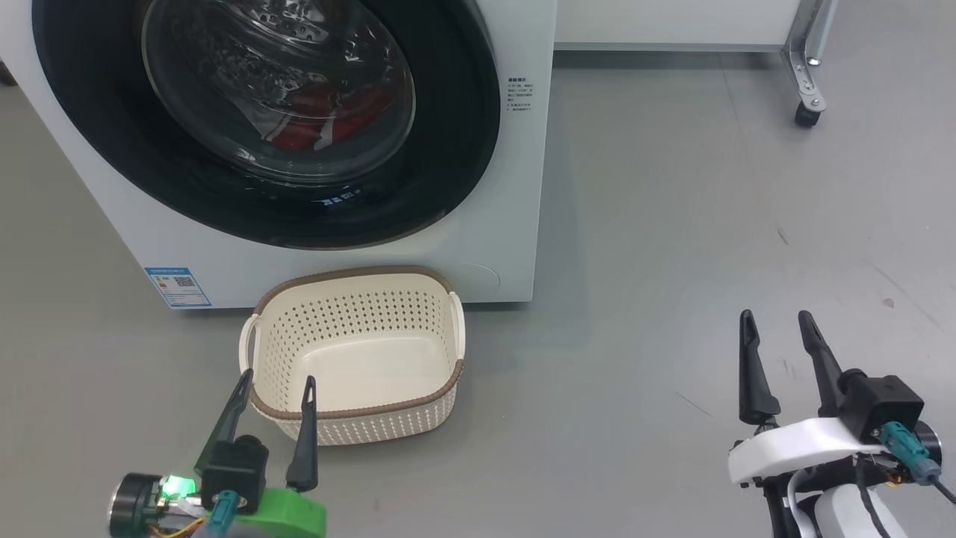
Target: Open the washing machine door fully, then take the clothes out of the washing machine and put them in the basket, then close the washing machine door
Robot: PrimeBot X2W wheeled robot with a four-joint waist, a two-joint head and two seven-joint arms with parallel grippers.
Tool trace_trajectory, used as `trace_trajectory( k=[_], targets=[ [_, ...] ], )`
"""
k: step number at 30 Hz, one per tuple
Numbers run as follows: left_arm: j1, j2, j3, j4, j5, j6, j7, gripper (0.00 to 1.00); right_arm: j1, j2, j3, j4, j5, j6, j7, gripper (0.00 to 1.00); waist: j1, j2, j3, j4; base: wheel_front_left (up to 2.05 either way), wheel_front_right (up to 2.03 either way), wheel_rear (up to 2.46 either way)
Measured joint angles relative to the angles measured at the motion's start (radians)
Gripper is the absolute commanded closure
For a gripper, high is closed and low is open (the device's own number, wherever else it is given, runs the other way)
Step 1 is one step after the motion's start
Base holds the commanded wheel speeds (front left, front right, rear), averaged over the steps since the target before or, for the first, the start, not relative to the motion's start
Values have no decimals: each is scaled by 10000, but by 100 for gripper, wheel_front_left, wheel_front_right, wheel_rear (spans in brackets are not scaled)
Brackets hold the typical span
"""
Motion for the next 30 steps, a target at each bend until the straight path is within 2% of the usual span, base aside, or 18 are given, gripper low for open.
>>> trace_trajectory(
  k=[8,30],
  targets=[
    [87,-6,17,604,926,217,-203,0,-2,0,309,245,-913,-174,-174,0,0,0,-18,19,0,0,0],
    [-38,-25,63,1632,205,288,-213,0,-39,107,313,965,-633,-178,23,0,0,0,-62,-2,0,0,0]
  ],
)
